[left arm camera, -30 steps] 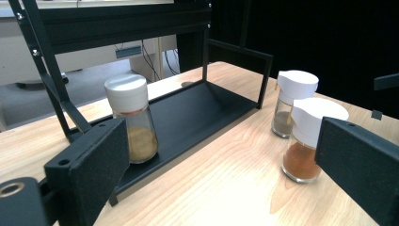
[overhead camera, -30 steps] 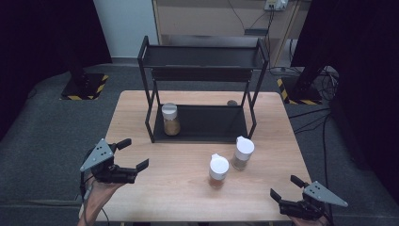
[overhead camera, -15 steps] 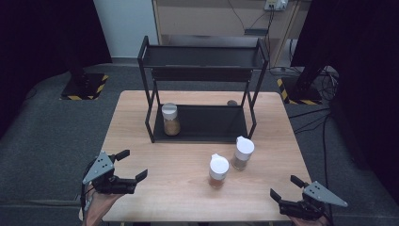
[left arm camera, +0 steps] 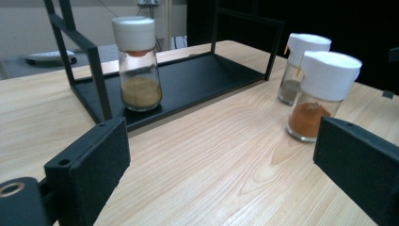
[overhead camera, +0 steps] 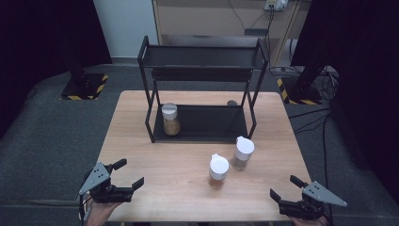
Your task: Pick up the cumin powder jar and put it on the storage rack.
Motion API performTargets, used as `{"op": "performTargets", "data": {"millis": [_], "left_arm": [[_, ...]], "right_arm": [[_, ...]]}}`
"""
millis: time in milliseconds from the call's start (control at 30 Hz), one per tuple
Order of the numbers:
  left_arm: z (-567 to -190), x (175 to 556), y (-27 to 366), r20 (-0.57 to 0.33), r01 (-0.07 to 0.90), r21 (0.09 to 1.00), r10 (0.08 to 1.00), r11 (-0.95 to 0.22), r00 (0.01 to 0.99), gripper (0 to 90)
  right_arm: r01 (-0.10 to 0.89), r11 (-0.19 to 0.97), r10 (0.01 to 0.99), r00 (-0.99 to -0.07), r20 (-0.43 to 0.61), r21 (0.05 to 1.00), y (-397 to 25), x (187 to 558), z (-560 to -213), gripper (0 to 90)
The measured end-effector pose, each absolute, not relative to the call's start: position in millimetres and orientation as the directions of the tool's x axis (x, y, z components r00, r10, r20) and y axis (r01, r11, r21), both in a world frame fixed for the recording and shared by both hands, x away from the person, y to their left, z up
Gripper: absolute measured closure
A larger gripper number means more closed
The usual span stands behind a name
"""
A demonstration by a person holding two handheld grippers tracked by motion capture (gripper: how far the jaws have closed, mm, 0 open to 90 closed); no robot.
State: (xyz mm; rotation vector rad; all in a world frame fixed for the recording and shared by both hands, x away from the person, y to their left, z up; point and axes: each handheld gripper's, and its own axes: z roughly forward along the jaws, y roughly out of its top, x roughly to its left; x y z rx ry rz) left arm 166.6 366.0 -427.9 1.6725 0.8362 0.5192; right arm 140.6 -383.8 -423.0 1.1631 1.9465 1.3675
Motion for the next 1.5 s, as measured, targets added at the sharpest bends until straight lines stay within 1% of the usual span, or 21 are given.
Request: {"op": "performTargets", "data": {"millis": [167,433,600,800,967,1500], "left_arm": [[-438.2,163.6,369.8,-0.11,0.273,0.958,0.758,-0.092,0.642,3.2],[-446.5,164.4,371.1,-0.109,0.294,0.95,0.769,-0.106,0.63,3.2],[-449.9,164.2,373.1,-0.098,0.279,0.954,0.772,-0.105,0.627,3.3],[-452.7,163.6,372.4,-0.059,0.262,0.956,0.788,-0.133,0.613,2.9],[-455.5,163.3,374.7,-0.054,0.255,0.958,0.794,-0.13,0.606,2.3],[-456.1,167.9,378.3,-0.07,0.267,0.954,0.765,-0.136,0.64,1.7]], "right_arm": [[0.361,0.139,0.851,-0.519,0.075,0.922,-383.4,140.7,-423.0,5.3],[0.362,0.138,0.851,-0.52,0.076,0.922,-383.6,140.8,-423.0,5.4],[0.361,0.139,0.85,-0.522,0.076,0.922,-383.7,140.9,-423.1,5.4],[0.362,0.144,0.847,-0.526,0.074,0.921,-383.4,142.0,-423.0,5.5],[0.364,0.142,0.847,-0.525,0.078,0.92,-383.7,142.3,-423.2,5.5],[0.36,0.143,0.844,-0.532,0.077,0.922,-384.4,142.0,-423.6,5.4]]}}
